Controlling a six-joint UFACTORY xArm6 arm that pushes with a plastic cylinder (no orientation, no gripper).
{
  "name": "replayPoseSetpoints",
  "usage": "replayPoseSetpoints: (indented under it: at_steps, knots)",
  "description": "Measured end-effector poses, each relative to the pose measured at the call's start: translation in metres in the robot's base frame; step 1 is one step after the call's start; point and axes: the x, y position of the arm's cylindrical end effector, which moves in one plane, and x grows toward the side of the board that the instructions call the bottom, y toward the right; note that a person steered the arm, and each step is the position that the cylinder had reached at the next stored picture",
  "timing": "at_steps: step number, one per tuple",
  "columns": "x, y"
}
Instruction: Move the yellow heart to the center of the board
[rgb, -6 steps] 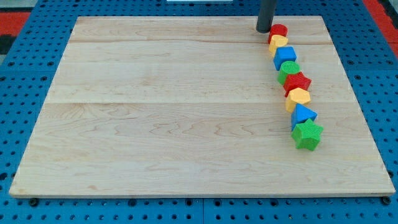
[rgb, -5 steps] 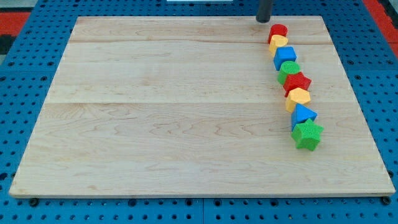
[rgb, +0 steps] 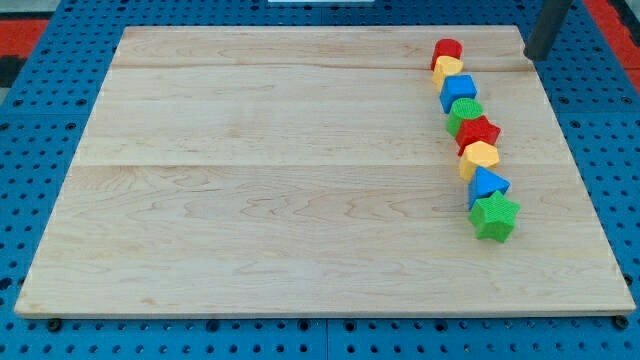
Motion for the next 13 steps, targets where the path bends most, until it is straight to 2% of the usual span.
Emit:
replayPoseSetpoints:
  at_steps: [2,5,8,10,12,13]
  knots:
    - [0.056,-0.051]
    - [0.023,-0.134]
    - [0.053,-0.239]
    - [0.078,-0.256]
    - [0.080,-0.256]
    - [0.100,-0.267]
